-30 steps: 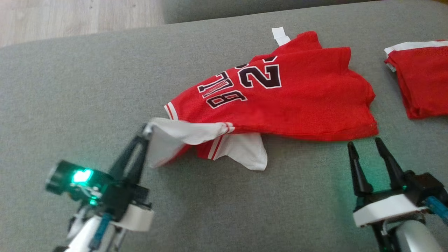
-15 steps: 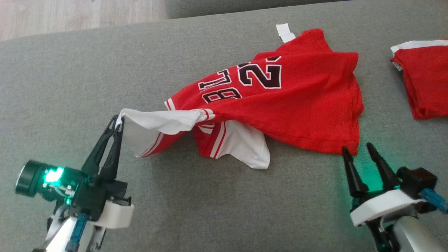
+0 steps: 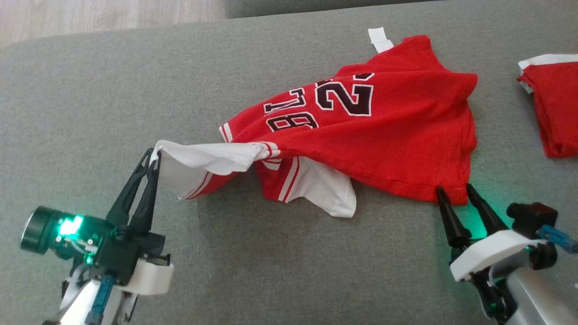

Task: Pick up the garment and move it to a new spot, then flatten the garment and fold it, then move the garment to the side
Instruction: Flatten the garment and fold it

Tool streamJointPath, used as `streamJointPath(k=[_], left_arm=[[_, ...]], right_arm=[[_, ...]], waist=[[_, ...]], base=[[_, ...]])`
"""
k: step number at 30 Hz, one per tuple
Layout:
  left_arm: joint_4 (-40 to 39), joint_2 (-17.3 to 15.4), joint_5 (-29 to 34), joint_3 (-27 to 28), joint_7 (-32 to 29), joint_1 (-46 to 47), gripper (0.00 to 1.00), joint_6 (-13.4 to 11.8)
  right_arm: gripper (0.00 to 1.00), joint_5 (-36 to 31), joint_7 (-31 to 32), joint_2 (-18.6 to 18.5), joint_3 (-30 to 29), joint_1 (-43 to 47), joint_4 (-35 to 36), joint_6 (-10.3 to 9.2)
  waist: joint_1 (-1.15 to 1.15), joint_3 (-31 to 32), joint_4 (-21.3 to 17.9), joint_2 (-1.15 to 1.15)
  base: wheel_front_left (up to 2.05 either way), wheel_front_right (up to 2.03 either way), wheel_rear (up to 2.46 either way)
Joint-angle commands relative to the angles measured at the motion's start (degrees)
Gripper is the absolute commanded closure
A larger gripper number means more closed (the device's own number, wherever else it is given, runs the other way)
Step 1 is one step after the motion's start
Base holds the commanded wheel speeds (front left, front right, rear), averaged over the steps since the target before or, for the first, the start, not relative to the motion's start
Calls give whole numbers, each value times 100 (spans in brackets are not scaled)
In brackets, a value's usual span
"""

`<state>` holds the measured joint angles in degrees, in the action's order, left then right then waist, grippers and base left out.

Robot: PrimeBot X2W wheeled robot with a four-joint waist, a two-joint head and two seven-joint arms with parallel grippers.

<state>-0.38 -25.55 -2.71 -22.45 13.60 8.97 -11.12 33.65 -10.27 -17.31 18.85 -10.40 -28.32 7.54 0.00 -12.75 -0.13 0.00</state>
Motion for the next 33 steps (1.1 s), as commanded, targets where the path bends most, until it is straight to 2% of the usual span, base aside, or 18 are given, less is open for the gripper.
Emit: streamJointPath(k=[1, 6, 8, 9, 10, 11, 12, 14, 15, 16, 18, 26, 33], left_arm=[[-189, -196, -31, 214, -9, 246, 100, -43], [-184, -205, -42, 197, -5, 270, 100, -55], [-183, -208, -43, 195, -3, 273, 100, -59], [-182, -211, -45, 192, -2, 277, 100, -62], [-180, -215, -47, 190, -1, 280, 100, -64], [-177, -218, -50, 189, 0, 283, 100, -68], [-175, -223, -54, 189, 1, 288, 100, -70], [-172, -232, -61, 191, 2, 300, 100, -75], [-174, -236, -62, 188, 2, 303, 100, -79], [-177, -240, -63, 185, 1, 306, 100, -82], [-177, -251, -67, 183, 1, 313, 100, -87], [-405, -379, -86, 291, 40, 344, 100, -142], [-1186, -762, -231, 604, 78, 558, 100, 21]], right_arm=[[0, 90, 8, -131, 142, -141, 118, -5], [2, 212, 20, -184, 217, -187, 99, -5], [5, 227, 6, -194, 231, -193, 103, -5], [14, 234, -14, -207, 249, -201, 110, -5], [16, 247, -30, -214, 267, -209, 116, -5], [29, 263, -41, -220, 282, -216, 120, -5], [49, 276, -48, -227, 298, -223, 122, -5], [73, 305, -57, -243, 331, -240, 129, -5], [82, 316, -61, -254, 347, -247, 132, -5], [85, 315, -69, -272, 356, -254, 133, -5], [100, 303, -96, -309, 362, -258, 150, -5], [100, 166, -294, -581, -57, -67, 616, -5], [100, -163, -109, -979, -977, 271, 1935, -5]], waist=[[0, -21, 13, 0], [0, -61, 16, 0], [0, -65, 15, 0], [0, -69, 14, 0], [0, -71, 11, 0], [0, -72, 8, 0], [0, -74, 5, 0], [0, -78, 1, 0], [0, -77, 0, 0], [0, -74, 0, 0], [0, -59, -2, 0], [0, 174, -27, 0], [0, 534, -128, 0]], base=[[0, 0, 0], [0, 0, 0], [0, 0, 0], [0, 0, 0], [0, 0, 0], [0, 0, 0], [0, 0, 0], [0, 0, 0], [0, 0, 0], [0, 0, 0], [0, 0, 0], [0, 0, 0], [0, 0, 0]])
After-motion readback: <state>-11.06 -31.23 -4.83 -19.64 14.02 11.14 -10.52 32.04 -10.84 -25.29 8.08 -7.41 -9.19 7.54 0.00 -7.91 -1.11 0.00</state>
